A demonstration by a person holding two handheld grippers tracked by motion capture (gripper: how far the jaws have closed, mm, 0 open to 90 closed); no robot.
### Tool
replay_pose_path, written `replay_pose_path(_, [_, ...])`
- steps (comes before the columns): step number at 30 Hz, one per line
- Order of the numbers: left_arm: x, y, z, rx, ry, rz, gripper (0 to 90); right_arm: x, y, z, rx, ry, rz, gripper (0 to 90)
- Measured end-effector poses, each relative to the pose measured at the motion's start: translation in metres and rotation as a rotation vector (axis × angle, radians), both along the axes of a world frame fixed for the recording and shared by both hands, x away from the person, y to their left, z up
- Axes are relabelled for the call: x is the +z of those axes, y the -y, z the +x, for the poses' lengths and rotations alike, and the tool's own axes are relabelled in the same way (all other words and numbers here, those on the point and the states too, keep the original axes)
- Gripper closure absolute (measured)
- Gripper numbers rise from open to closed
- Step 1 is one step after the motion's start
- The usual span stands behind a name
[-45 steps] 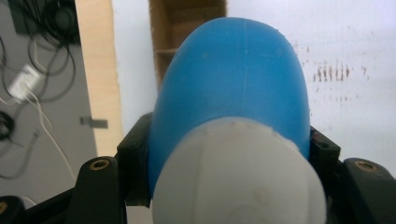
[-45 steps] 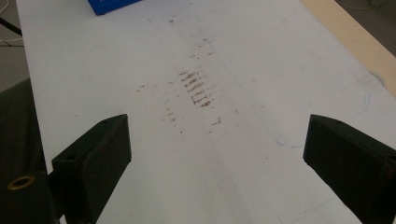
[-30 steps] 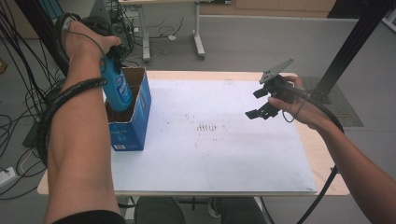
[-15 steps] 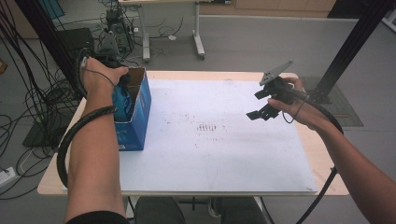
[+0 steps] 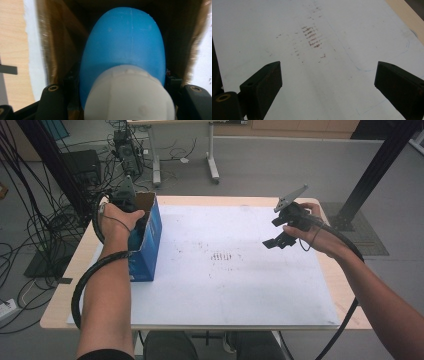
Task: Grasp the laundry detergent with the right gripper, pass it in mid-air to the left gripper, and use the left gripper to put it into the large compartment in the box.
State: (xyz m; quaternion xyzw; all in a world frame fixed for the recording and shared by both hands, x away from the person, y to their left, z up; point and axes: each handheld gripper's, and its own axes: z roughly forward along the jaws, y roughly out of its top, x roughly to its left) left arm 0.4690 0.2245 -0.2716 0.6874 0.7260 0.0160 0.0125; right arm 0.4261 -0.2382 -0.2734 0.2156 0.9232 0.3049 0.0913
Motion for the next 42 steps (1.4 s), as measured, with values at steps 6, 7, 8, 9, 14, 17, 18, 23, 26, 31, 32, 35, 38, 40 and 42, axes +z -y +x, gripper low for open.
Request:
replay_pose_path(6, [0.000,-0.001,-0.001,-0.006,0.007,-0.001,36.7,0.003,-0.001,0.002,-0.005,0.006,-0.015,7.8])
replay_pose_path(7, [0.000,-0.001,-0.001,-0.003,0.008,-0.004,36.7,0.004,-0.001,0.002,-0.005,0.008,-0.016,7.7])
replay_pose_path(8, [0.000,-0.001,-0.001,-0.003,0.008,-0.004,36.7,0.004,-0.001,0.002,-0.005,0.008,-0.016,7.7])
replay_pose_path(9, [0.000,-0.003,-0.002,-0.002,0.006,-0.008,36.7,0.005,-0.002,0.002,-0.005,0.010,-0.019,7.8])
replay_pose_path(14, [-0.001,-0.004,-0.004,-0.004,0.006,-0.015,36.7,0.008,-0.003,0.001,-0.003,0.015,-0.027,7.8])
replay_pose_path(17, [-0.001,-0.004,-0.004,-0.005,0.004,-0.016,36.6,0.010,-0.003,0.000,-0.003,0.018,-0.033,7.8])
replay_pose_path(18, [-0.001,-0.004,-0.004,-0.005,0.004,-0.016,36.6,0.010,-0.003,0.000,-0.003,0.018,-0.033,7.8])
replay_pose_path(23, [-0.001,-0.004,-0.004,-0.006,0.003,-0.015,36.6,0.012,-0.001,0.000,-0.006,0.023,-0.041,7.8])
replay_pose_path(26, [-0.001,-0.004,-0.004,-0.006,0.002,-0.017,36.6,0.012,0.000,0.000,-0.007,0.024,-0.040,7.8])
replay_pose_path(31, [-0.001,-0.005,-0.004,-0.004,0.004,-0.020,36.6,0.013,0.001,0.001,-0.013,0.024,-0.036,7.8])
replay_pose_path(32, [-0.001,-0.005,-0.004,-0.004,0.003,-0.021,36.5,0.013,0.001,0.001,-0.013,0.024,-0.037,7.7])
replay_pose_path(35, [-0.001,-0.005,-0.004,-0.005,0.004,-0.020,36.5,0.013,0.001,0.001,-0.013,0.023,-0.038,7.8])
replay_pose_path(38, [-0.001,-0.006,-0.004,-0.005,0.004,-0.023,36.5,0.012,0.000,0.002,-0.011,0.021,-0.038,7.8])
replay_pose_path(40, [-0.001,-0.006,-0.004,-0.004,0.004,-0.023,36.5,0.012,0.000,0.002,-0.009,0.019,-0.039,7.8])
replay_pose_path(42, [-0.001,-0.007,-0.004,-0.003,0.004,-0.025,36.5,0.013,0.000,0.002,-0.008,0.020,-0.040,7.8])
